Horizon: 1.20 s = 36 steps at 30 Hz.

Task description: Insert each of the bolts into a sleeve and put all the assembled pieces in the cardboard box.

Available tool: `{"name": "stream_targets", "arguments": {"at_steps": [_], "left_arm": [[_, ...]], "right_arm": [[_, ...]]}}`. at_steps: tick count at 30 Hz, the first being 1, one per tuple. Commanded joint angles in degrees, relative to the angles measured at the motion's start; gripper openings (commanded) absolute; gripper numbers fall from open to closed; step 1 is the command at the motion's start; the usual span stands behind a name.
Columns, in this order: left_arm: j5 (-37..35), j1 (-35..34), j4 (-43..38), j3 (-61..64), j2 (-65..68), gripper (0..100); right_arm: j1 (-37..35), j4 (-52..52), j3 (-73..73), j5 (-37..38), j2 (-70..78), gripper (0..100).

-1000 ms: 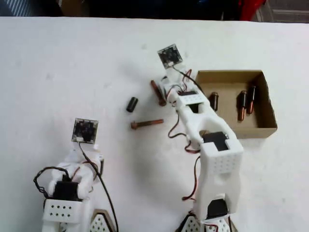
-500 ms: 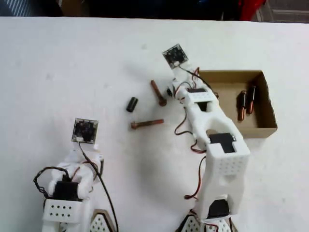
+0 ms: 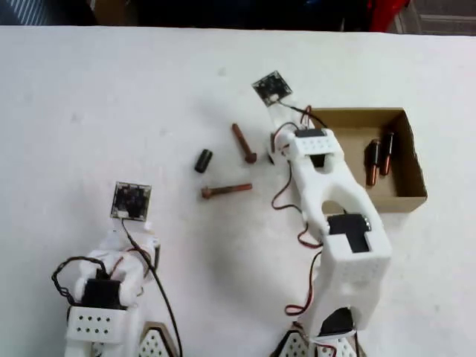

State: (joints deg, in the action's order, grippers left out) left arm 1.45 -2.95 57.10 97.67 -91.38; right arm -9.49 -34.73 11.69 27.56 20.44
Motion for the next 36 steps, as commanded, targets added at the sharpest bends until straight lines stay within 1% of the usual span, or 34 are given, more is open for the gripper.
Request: {"name": "stream_targets", "arguments": {"at_steps": [1,5,10,11,13,14,18,20,22,26,28,31,36], "left_arm": [[-0.4,-0.3,-1.1,-0.3,-0.4,2],[-0.4,-0.3,-1.1,-0.3,-0.4,2],[-0.4,-0.3,-1.1,-0.3,-0.4,2],[-0.4,-0.3,-1.1,-0.3,-0.4,2],[-0.4,-0.3,-1.1,-0.3,-0.4,2],[-0.4,-0.3,-1.1,-0.3,-0.4,2],[-0.4,-0.3,-1.1,-0.3,-0.4,2],[-0.4,-0.4,-1.1,-0.3,-0.4,2],[-0.4,-0.4,-1.1,-0.3,-0.4,2],[-0.4,-0.4,-1.0,-0.3,-0.4,2],[-0.4,-0.4,-0.9,-0.3,-0.4,2],[-0.4,-0.4,-0.8,-0.3,-0.4,2],[-0.4,-0.4,-0.7,-0.3,-0.4,2]], "right_arm": [[0.4,-2.8,-0.4,0.9,-6.0,1.7],[0.5,-5.9,-0.4,0.9,-10.1,1.7],[0.2,-12.5,-0.4,0.2,-14.7,1.8],[0.2,-14.1,-0.4,-1.1,-15.3,1.8],[0.2,-16.5,-0.5,-7.1,-16.0,2.7],[0.2,-17.5,-0.6,-10.5,-16.0,4.8],[-1.4,-19.8,-0.4,-20.9,-16.0,19.3],[-2.3,-20.9,-0.5,-25.8,-16.0,23.5],[-3.2,-21.1,-0.6,-30.2,-16.0,23.0],[-5.1,-21.0,-0.7,-36.9,-16.0,18.2],[-5.7,-20.4,-0.7,-39.6,-16.0,16.9],[-5.6,-18.3,-0.7,-43.4,-15.4,17.6],[-5.2,-14.4,-0.8,-47.3,-10.6,17.7]]}}
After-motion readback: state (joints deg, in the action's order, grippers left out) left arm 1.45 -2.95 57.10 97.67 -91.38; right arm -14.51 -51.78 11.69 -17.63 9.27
